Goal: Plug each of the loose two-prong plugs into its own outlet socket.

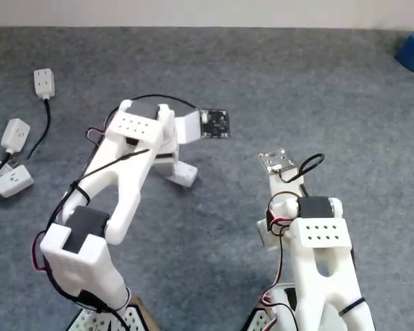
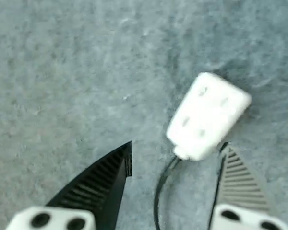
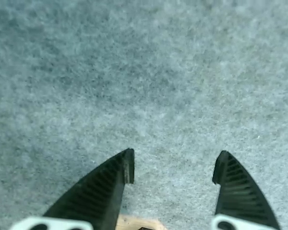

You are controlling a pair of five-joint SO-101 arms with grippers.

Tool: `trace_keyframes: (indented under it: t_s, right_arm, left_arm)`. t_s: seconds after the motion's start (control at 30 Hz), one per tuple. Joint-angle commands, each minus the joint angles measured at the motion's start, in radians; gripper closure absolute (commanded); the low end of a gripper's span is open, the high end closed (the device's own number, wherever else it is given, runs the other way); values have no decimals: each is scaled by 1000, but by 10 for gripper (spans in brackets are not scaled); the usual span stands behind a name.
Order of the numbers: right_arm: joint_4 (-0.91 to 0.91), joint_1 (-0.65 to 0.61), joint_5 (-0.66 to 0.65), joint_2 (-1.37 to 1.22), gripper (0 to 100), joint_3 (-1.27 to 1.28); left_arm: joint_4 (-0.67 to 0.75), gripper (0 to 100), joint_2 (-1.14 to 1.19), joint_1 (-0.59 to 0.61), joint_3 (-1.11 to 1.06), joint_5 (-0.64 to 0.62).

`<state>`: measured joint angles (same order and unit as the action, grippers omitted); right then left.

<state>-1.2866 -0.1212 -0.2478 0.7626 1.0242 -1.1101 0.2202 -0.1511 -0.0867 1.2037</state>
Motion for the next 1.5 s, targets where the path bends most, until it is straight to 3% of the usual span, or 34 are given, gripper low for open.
trace_keyframes:
  t_s: [0.0,0.1,0.4,0.6,1.07,1.47]
  right_arm:
    - [2,-12,-12,13,728,-4]
    - [2,-12,-12,13,728,-4]
    - [2,-13,-12,13,728,-4]
    - [2,-13,-12,13,728,-4]
    - [2,-61,-9,13,728,-4]
    - [2,-61,-9,12,728,-4]
  left_arm:
    - [18,716,-38,39,36,-9]
    - [89,716,-38,73,36,-18]
    - [414,727,85,87,96,-281]
    - [252,860,297,88,249,-284]
    - [-68,862,278,85,257,-284]
    - [-173,863,275,71,199,-288]
